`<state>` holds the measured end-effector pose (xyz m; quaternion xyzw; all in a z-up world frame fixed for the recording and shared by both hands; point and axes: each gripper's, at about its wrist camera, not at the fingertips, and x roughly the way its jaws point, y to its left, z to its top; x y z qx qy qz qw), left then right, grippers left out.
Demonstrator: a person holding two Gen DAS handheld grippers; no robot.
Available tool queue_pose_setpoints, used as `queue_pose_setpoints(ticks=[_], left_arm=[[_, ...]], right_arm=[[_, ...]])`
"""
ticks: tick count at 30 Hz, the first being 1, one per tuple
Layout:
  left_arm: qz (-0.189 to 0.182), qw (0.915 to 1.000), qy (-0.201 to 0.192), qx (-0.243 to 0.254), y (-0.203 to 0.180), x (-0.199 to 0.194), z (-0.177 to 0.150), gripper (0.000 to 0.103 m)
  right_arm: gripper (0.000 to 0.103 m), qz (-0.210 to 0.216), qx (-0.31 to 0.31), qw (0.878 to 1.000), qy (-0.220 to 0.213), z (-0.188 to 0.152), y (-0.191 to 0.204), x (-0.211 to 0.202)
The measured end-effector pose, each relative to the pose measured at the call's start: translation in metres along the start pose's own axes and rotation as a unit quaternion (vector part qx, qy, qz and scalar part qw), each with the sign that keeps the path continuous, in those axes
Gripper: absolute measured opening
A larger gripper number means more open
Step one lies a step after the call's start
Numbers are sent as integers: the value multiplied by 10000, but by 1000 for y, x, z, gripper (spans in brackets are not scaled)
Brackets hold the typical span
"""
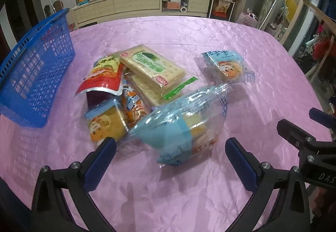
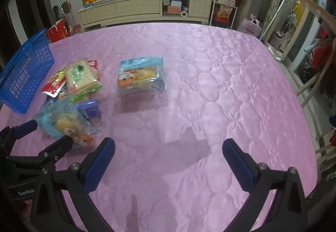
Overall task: Organize snacks
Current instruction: 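Reach the left tool to the clear pastry bag while the right tool reaches the blue bun packet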
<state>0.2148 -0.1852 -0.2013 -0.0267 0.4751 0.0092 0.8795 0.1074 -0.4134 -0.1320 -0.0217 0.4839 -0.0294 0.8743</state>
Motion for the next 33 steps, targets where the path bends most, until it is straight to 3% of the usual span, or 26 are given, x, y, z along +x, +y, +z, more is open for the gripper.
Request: queue_pose_setpoints(ticks=[11,13,14,15,17,24,33], left_arm=[[160,9998,-51,-74,-10,22,15,103],[95,9999,56,-106,-10,25,17,95],[-55,9999,70,-79,-9,25,17,77],[-216,9997,100,-41,-9,25,18,70],[-274,9995,101,78,-11,22,18,65],[-548,9985,36,-26,7,-3,29,64],[-427,9987,-273,-41,38,-23,67,64]], right_arm=[[103,-27,61,10000,61,7,-8,21],[103,-3,55,9999,92,8,-7,25],[103,7,62,9999,105,8,-6,25],[103,44,85,9999,124,8,-6,26],[103,108,117,9998,153,9,-4,27],[103,394,223,9989,73,24,2,22],[103,614,45,9981,84,69,32,39]])
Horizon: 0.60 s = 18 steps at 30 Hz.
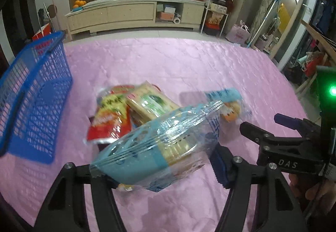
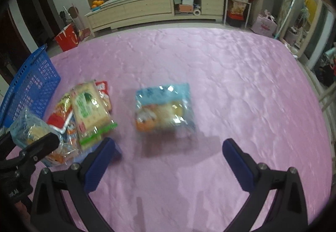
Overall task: Organize snacks
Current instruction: 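Reach the left tool to the clear pastry bag while the right tool reaches the blue bun packet, then close the left tool on the pastry bag while the right tool grasps the bun packet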
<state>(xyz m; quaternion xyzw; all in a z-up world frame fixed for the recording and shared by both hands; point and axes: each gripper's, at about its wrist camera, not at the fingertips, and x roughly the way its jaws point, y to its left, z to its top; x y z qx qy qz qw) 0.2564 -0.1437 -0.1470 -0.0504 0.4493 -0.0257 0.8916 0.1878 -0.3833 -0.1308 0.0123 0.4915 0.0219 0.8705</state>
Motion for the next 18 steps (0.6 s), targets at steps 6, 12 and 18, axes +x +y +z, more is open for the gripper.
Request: queue_pose_setpoints(ticks=[6,12,18], left_arm=[[152,9999,25,0,17,21,16,64],[126,9999,113,18,22,39,25,64],[115,9998,165,79,26,44,27,64]], right_arm=[[103,-449,-315,9981,291,24,13,41],[103,-682,-402,9952,583,32,13,71],[81,-361,-200,9954,863,36,8,86]])
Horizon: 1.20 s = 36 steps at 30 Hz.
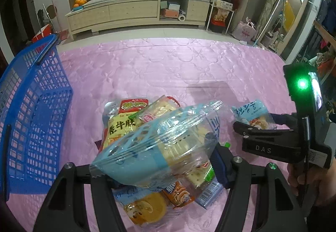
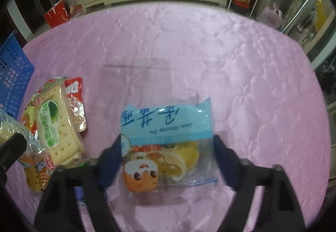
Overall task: Organize snacks
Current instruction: 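Close the left tool on the pastry bag while the right tool grasps the bun packet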
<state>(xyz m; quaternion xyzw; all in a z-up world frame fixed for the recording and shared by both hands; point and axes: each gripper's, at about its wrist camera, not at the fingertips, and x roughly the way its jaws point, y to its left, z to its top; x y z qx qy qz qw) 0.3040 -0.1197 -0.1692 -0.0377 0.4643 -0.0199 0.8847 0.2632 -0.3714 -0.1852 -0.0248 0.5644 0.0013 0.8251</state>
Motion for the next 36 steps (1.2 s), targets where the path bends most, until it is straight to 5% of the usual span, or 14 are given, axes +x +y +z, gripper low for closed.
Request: queue_pose_setpoints(ticks=[4,17,27,36], left_arm=[[-72,10000,47,-13,0,-10,0,64],[-252,9981,-551,-81,21,-96,-3,64],[-290,9942,-1026,-106,71,-172,-17,64],[-107,9952,-971,-46,133,-205,-32,64]], right_arm=[[72,59,25,9999,-77,-2,0,-11],[72,436,-236,9948,-889,-11,46,-129],[72,709,-407,9876,-1341,-28,100,-193],[72,931,-604,9832,-1447,-33,166,-210]])
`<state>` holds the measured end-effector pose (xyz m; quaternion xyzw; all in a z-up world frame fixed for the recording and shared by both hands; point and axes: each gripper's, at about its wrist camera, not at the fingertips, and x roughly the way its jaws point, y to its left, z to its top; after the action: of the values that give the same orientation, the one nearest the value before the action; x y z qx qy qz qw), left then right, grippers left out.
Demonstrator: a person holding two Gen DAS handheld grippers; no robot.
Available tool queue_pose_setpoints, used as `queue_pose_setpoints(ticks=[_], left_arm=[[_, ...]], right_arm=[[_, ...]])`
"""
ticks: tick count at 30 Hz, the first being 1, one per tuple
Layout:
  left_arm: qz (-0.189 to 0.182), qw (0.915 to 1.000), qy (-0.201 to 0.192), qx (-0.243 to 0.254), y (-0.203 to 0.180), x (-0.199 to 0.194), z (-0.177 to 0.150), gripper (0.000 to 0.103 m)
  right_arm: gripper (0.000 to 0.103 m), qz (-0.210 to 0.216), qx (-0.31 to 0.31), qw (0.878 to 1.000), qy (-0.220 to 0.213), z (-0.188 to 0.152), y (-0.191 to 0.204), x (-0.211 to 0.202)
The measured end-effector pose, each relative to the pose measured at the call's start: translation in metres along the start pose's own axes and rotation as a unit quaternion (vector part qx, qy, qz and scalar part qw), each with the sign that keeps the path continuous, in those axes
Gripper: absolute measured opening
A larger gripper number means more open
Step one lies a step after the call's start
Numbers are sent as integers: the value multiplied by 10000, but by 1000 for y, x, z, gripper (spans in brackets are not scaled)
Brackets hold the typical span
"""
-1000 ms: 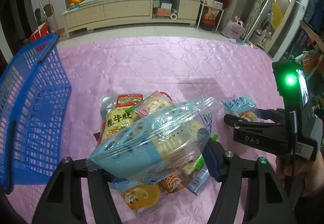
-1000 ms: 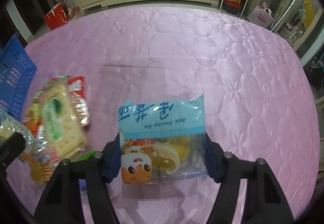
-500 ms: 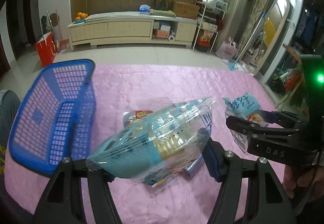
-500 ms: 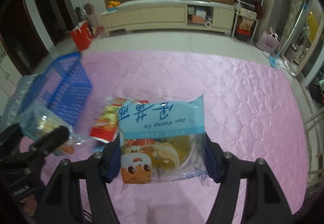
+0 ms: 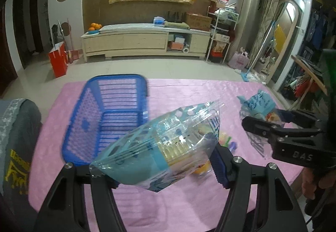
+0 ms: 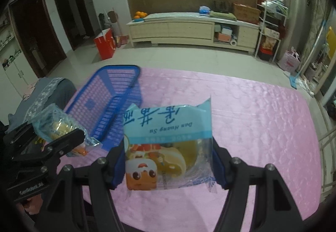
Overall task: Organize snacks
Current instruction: 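Close the left tool on the pastry bag while the right tool grasps the bun packet, then carry both packets over the blue basket and open both tools to drop them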
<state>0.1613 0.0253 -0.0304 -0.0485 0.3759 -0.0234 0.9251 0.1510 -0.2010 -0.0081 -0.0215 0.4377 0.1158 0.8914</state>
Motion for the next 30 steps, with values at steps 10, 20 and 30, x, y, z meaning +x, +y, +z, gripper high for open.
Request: queue_pose_setpoints(ticks=[10,20,30], left_arm=[[97,9996,266,7,67,-15,7,64],[68,9977,660,133,112,-6,12,64],[-64,9929,1192,13,148,26,19,64]], right_arm=[[72,236,-309,9992,-8,17,67,12],[72,276,-935,9951,177,32,115,32],[72,317,-1184,9907,597,39,140,76]])
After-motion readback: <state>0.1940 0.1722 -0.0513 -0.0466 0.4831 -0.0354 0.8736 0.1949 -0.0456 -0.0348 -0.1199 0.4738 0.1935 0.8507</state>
